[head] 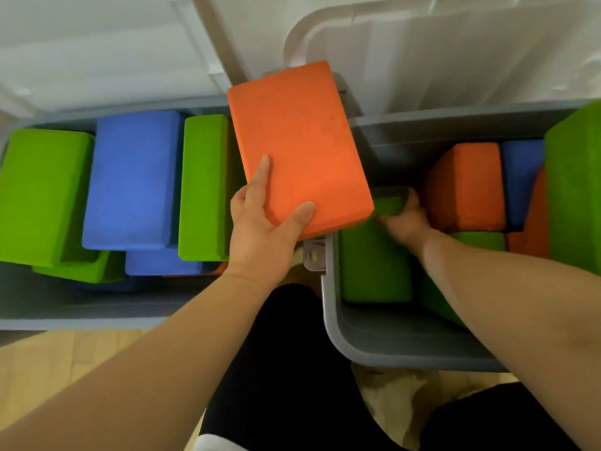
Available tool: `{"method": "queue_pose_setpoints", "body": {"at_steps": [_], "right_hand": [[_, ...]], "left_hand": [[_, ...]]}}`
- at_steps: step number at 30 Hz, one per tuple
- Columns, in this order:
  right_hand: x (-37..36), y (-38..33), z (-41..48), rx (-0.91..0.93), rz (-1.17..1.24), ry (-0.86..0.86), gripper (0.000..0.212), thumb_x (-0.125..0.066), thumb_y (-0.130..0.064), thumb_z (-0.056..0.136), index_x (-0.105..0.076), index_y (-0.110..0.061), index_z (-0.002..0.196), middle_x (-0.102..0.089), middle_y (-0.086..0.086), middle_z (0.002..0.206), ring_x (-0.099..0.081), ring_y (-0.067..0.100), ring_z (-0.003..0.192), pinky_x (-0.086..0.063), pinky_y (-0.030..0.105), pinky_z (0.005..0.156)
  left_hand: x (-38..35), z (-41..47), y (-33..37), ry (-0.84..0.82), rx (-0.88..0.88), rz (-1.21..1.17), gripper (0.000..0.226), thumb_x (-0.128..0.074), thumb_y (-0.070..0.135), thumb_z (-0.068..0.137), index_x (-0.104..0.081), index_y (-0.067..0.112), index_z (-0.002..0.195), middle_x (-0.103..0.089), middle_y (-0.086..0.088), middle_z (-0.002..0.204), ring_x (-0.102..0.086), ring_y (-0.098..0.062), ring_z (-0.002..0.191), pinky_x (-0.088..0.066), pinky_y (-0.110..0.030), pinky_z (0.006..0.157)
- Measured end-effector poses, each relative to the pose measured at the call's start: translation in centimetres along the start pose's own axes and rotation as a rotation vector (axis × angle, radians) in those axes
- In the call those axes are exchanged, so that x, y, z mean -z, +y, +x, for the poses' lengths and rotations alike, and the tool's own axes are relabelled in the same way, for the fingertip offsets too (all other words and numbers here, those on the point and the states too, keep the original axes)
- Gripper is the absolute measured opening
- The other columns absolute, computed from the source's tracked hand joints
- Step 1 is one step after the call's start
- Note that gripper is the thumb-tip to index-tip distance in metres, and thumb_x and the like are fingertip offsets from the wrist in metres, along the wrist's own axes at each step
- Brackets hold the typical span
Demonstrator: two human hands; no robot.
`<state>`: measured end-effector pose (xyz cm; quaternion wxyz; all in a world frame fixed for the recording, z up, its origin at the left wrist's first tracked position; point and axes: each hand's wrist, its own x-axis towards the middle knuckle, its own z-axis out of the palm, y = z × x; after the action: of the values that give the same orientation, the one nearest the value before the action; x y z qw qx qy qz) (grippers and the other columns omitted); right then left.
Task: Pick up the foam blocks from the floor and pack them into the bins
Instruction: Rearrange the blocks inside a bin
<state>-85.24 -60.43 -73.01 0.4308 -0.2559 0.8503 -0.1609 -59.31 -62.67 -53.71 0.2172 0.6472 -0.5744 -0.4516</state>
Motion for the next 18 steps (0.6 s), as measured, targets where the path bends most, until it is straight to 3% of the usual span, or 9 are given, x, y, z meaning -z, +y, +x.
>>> {"method": "queue_pose_setpoints", "body": {"at_steps": [3,6,9,11,13,15,18], "right_hand": [[1.5,-0.3,-1.3,0.065,-0.025,0.047,0.097,-0.080,-0.030,0.086,-0.020,-0.031,0.161,-0.035,0.027,0.148,-0.051,0.043,0.130,-0.041,0.035,0.111],[2.1,-0.9,-2.7,0.151,-0.063,0.103,0.086,-0.076,-0.027,0.087,-0.029,-0.031,0.159,-0.035,0.023,0.142,-0.056,0.042,0.120,-0.038,0.028,0.110],[2.7,-2.0,-4.1,0.171,-0.173,0.077,0.092,-0.077,-0.041,0.086,-0.023,-0.040,0.160,-0.032,0.020,0.147,-0.052,0.042,0.125,-0.037,0.032,0.114],[3.5,-2.6,-5.2,0.158,-0.349,0.025,0.093,-0.070,-0.050,0.087,-0.015,-0.043,0.161,-0.042,0.021,0.147,-0.049,0.044,0.128,-0.037,0.038,0.112],[4.5,-3.4,-6.8,0.185,-0.429,0.031,0.090,-0.066,-0.054,0.086,-0.018,-0.043,0.161,-0.047,0.021,0.143,-0.047,0.044,0.128,-0.038,0.040,0.111],[6.1,-4.3,-8.9,0.226,-0.395,0.007,0.092,-0.070,-0.055,0.081,-0.022,-0.045,0.159,-0.040,0.018,0.143,-0.047,0.040,0.128,-0.043,0.038,0.108],[9.0,-5.3,-11.8,0.246,-0.486,-0.117,0.102,-0.073,-0.052,0.080,-0.011,-0.048,0.161,-0.033,0.017,0.148,-0.053,0.036,0.125,-0.047,0.030,0.097]], "left_hand": [[-0.1,-0.1,0.4,-0.014,0.000,-0.017,0.087,-0.074,0.039,0.090,-0.019,0.050,0.156,-0.027,0.009,0.146,-0.040,0.015,0.100,-0.037,0.008,0.064],[-0.1,0.0,0.3,-0.016,0.005,-0.019,0.088,-0.074,0.038,0.090,-0.019,0.049,0.157,-0.026,0.010,0.145,-0.040,0.015,0.100,-0.034,0.010,0.065],[0.0,-0.1,0.3,-0.024,0.003,-0.005,0.088,-0.073,0.042,0.090,-0.016,0.051,0.157,-0.023,0.012,0.143,-0.041,0.011,0.102,-0.031,0.011,0.064],[0.0,-0.2,0.3,-0.024,0.004,-0.011,0.088,-0.073,0.042,0.090,-0.016,0.051,0.156,-0.023,0.011,0.145,-0.042,0.003,0.107,-0.034,0.008,0.065],[0.0,-0.4,0.4,-0.009,0.003,-0.008,0.087,-0.073,0.045,0.090,-0.016,0.054,0.156,-0.024,0.009,0.149,-0.042,-0.004,0.114,-0.034,0.001,0.076],[-0.1,-0.6,0.4,0.006,0.000,-0.011,0.087,-0.073,0.046,0.090,-0.017,0.054,0.156,-0.024,0.007,0.152,-0.042,-0.005,0.119,-0.034,-0.013,0.091],[-0.2,-0.9,0.5,0.018,-0.010,-0.009,0.087,-0.073,0.046,0.089,-0.018,0.053,0.156,-0.025,0.004,0.153,-0.042,-0.008,0.118,-0.034,-0.025,0.101]]}}
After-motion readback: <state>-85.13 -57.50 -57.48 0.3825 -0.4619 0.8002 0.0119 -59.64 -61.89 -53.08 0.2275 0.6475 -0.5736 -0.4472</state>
